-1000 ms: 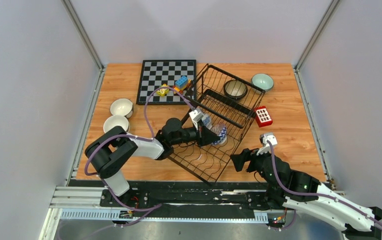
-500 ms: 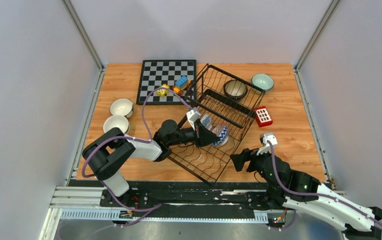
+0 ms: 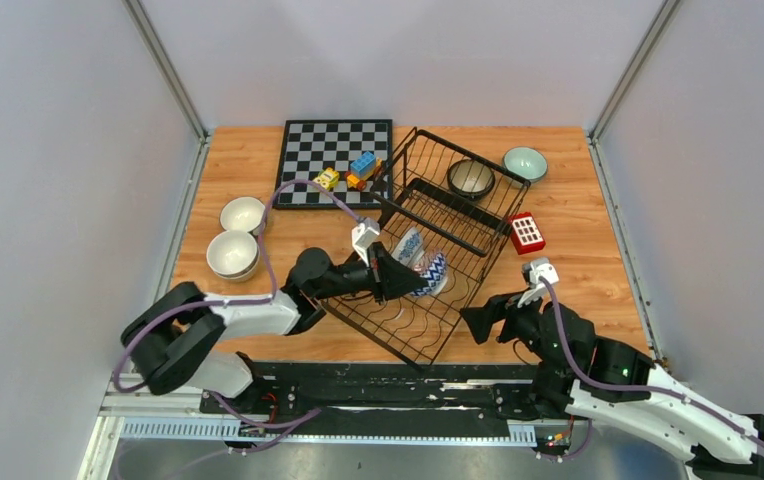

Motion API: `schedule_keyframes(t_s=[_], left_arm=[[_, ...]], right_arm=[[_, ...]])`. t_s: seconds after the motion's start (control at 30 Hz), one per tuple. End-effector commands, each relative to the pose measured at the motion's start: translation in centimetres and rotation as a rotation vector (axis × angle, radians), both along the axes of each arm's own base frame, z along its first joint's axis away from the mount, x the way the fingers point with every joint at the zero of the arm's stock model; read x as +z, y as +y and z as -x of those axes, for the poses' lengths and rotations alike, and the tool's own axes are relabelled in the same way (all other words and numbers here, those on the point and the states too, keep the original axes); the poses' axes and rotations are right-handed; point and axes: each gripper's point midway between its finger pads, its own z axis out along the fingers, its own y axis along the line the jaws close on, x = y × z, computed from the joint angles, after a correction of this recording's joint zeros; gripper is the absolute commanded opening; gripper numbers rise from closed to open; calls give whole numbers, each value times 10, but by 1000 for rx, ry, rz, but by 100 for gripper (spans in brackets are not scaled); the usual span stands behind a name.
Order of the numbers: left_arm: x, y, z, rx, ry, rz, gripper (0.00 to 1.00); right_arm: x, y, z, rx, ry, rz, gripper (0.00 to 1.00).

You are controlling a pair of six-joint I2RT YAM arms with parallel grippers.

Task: Unload the bowls from the dish rack
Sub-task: Pick up the bowl from the dish rack, then place the bowl at the center of the board.

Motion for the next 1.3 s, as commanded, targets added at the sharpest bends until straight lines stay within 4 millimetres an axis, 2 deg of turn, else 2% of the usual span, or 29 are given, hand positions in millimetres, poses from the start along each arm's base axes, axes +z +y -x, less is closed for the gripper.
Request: schedule_keyframes(t_s=[0.0, 0.13, 0.3, 0.33, 0.5, 0.63, 0.7, 0.83, 1.0, 1.27], left_arm=[[31, 13, 7, 26, -94, 13, 0], [48, 26, 13, 79, -201, -75, 0], [41, 56, 24, 138, -372, -372, 0], [45, 61, 26, 146, -407, -401, 0], [48, 93, 32, 194, -578, -561, 0], [49, 113, 27, 236, -715, -715, 0], [50, 117, 29, 233, -798, -771, 0], [49, 117, 37, 192, -937, -835, 0], [33, 114, 47, 102, -1065, -948, 0], [30, 103, 67, 13, -1152, -950, 0]], right_arm=[[25, 15, 15, 129, 9, -21, 88], [62, 30, 32, 273, -13, -40, 88], [113, 39, 45, 400, -54, 3, 87], [124, 40, 46, 419, -59, 13, 87], [156, 51, 36, 420, -36, 113, 87], [166, 62, 21, 396, 31, 267, 86], [159, 74, 14, 405, 85, 360, 86], [150, 95, 10, 440, 152, 431, 84], [147, 117, 4, 473, 176, 450, 81], [125, 140, -6, 486, 223, 511, 77]])
